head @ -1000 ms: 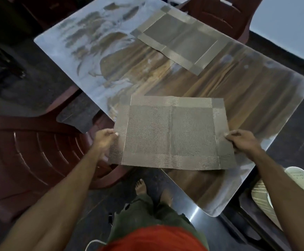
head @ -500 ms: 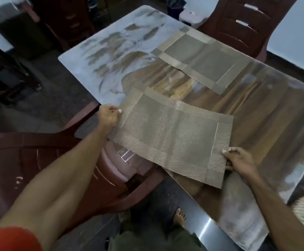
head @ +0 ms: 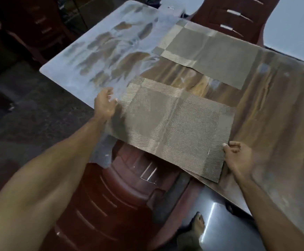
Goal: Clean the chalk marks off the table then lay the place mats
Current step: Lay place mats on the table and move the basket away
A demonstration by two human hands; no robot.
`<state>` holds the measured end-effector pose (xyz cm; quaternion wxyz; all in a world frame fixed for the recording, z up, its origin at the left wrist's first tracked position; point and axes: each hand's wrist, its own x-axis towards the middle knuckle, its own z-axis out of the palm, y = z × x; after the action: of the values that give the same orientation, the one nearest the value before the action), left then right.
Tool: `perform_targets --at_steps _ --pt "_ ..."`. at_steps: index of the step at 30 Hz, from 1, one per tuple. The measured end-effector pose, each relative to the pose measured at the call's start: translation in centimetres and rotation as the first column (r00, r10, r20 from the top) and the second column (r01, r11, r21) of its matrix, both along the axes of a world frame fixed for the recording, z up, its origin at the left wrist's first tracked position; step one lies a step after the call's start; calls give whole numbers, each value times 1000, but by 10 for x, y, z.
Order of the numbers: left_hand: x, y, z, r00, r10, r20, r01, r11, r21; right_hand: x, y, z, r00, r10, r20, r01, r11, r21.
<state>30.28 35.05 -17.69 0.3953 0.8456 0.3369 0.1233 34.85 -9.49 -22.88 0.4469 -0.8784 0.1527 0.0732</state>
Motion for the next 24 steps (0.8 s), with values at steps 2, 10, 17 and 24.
perform_targets --at_steps 2,10,17,24 --pt "-14 -16 -7 984 -181 1 179 974 140 -15 7 3 987 101 129 -71 974 -217" --pt "-50 -79 -57 804 -360 -474 519 814 262 -67 62 -11 878 472 78 -328 713 -620" --pt "-31 -32 -56 739 -433 -515 586 791 176 -73 85 -16 881 464 88 -293 684 -668" --pt "-24 -20 -61 722 -462 -515 604 784 143 -70 86 -16 882 462 91 -292 689 -664"
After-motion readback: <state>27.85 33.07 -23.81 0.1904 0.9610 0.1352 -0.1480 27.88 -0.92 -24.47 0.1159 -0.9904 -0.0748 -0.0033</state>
